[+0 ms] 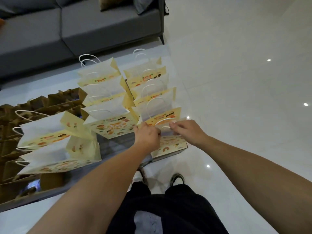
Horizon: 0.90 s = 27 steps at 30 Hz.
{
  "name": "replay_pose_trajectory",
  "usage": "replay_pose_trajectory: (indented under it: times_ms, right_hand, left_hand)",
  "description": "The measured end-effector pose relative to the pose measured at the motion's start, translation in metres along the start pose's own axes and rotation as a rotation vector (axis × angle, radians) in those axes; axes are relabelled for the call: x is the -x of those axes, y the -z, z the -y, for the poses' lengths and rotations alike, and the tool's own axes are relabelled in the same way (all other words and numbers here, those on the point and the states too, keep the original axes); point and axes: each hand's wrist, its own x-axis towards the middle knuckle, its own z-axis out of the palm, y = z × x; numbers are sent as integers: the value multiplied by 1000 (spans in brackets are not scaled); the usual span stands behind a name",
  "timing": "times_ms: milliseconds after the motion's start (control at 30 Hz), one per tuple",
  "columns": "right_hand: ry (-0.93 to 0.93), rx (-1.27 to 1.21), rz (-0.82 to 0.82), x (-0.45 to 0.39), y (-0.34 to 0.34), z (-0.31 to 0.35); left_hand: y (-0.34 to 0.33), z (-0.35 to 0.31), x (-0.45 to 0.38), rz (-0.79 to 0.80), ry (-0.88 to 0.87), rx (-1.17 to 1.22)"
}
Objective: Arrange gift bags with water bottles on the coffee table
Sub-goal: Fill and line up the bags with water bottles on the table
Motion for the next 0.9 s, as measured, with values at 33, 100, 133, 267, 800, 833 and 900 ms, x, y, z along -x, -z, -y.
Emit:
replay_pose_trajectory:
  times_ms: [33, 100, 133, 267, 800, 833, 900]
  right_hand:
    - [-6, 15, 18, 0, 2, 0]
    - [-19, 123, 81, -4, 3, -1]
    - [-22, 206, 114, -8, 2, -4]
    - [-79, 490, 127, -30, -5, -11]
    - [-173, 271, 18, -50, -10, -21]
    - [-162, 260, 15, -50, -10, -21]
    - [-142, 216, 29, -52, -9, -19]
  left_hand:
    - [0, 0, -2, -4, 15, 5]
    - [-1, -1, -7, -6, 39, 23]
    - [0, -1, -9, -4, 45, 29]
    - [-3, -1, -17, -19, 54, 47]
    - [-12, 2, -23, -17, 32, -16]
    - [-12, 3, -23, -21, 39, -12]
    - [-12, 4, -23, -13, 50, -14]
